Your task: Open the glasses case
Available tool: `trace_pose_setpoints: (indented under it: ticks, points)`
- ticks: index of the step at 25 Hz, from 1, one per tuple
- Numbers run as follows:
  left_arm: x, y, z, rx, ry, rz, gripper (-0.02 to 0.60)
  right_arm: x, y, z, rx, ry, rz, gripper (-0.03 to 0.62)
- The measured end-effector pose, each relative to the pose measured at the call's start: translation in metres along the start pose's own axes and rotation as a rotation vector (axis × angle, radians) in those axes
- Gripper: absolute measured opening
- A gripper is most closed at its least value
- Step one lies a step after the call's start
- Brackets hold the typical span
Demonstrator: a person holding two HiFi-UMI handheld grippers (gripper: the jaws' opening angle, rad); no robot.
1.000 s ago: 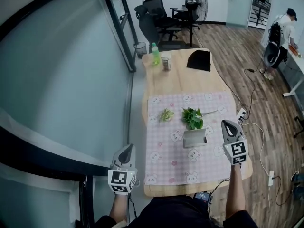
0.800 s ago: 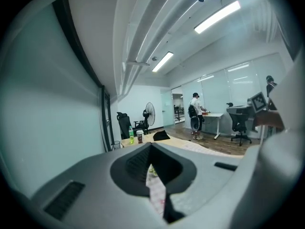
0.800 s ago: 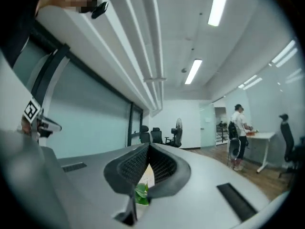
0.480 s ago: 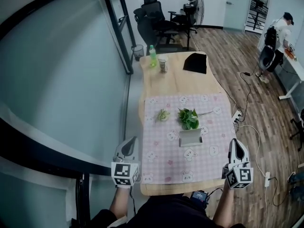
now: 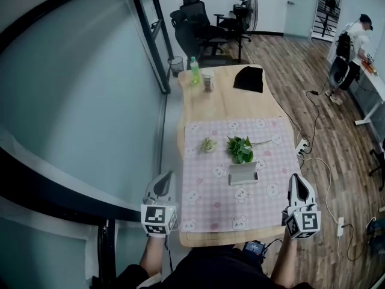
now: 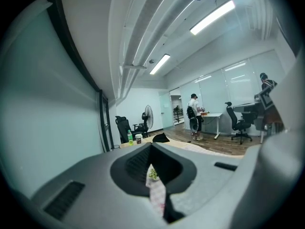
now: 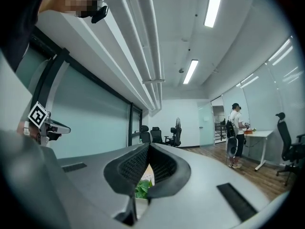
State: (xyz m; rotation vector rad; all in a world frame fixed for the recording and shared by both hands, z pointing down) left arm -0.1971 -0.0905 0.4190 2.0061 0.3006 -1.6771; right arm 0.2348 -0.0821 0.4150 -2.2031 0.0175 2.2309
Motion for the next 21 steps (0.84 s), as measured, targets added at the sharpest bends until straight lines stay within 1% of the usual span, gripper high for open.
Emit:
trace_pose_setpoints:
  ticks: [4, 7, 11, 21]
  points:
    - [0.002, 0.000, -0.002, 0.004, 0.022, 0.001, -0.002, 0.001, -0.001, 0.002, 0.009, 0.003, 0.003, 0.015]
    - [0.003, 0.000, -0.002, -0.003, 0.016, -0.004, -0.002, 0.005, -0.003, 0.003, 0.020, 0.026, -0.012, 0.015]
    - [0.006, -0.002, -0.001, -0.004, 0.006, -0.018, -0.002, 0.007, -0.005, 0.003, 0.022, 0.012, -0.018, 0.015]
    - [0.013, -0.005, 0.000, -0.005, 0.011, -0.024, -0.002, 0.009, -0.005, 0.005, 0.021, 0.002, -0.011, 0.015]
Point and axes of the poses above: the fingertips, and each gripper's own axes: y forward along the fingers, z to its left, x out of its top, the point moved 7 cm from there along -y, backward along the fingers, and after that the axes turned 15 degrees about -x, right-handed, at the moved point
